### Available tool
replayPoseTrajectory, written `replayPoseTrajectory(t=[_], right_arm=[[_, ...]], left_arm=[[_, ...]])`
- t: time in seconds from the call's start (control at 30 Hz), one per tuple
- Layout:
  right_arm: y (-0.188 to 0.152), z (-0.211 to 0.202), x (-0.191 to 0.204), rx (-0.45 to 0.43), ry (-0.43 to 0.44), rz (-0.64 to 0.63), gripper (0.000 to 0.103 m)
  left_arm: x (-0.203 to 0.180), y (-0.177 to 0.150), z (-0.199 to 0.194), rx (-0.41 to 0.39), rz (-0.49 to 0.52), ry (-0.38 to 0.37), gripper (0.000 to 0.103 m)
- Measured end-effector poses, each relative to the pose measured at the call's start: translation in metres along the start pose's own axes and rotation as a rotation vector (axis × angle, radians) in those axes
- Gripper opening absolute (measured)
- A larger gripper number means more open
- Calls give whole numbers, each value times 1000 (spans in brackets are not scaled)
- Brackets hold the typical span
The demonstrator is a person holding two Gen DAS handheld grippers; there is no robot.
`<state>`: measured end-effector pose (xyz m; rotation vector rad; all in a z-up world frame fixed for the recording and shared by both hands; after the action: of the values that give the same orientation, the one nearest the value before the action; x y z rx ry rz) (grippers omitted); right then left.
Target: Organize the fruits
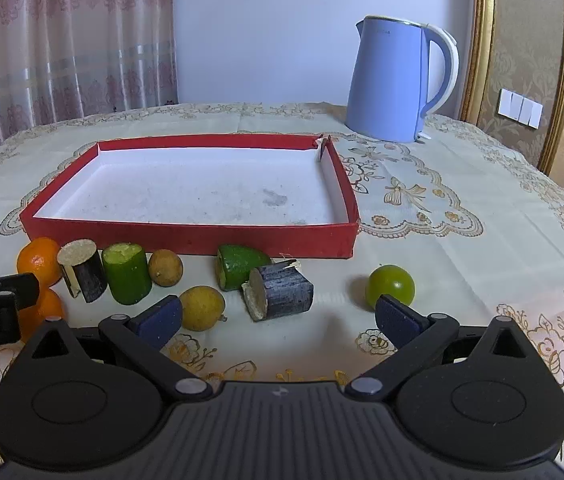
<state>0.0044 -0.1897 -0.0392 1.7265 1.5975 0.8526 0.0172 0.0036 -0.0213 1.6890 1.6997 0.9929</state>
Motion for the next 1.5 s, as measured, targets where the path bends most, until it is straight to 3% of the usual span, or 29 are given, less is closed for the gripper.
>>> replayPoseTrajectory(t=[1.5], right_arm=[[0, 4, -6, -8, 18, 27, 103]], left_arm=[[1, -3, -2, -32, 11, -27, 103]])
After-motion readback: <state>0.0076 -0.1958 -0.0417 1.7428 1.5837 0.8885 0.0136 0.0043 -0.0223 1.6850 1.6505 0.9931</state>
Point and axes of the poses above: each gripper's, at about its wrist camera, not at the fingertips, and z roughly the way its jaws point, x to its left, y to its top, the point moved 2 cm from there along z, roughly the way its jaws point, and after that the axes turned 7 degrees about y, right-handed, at the moved point
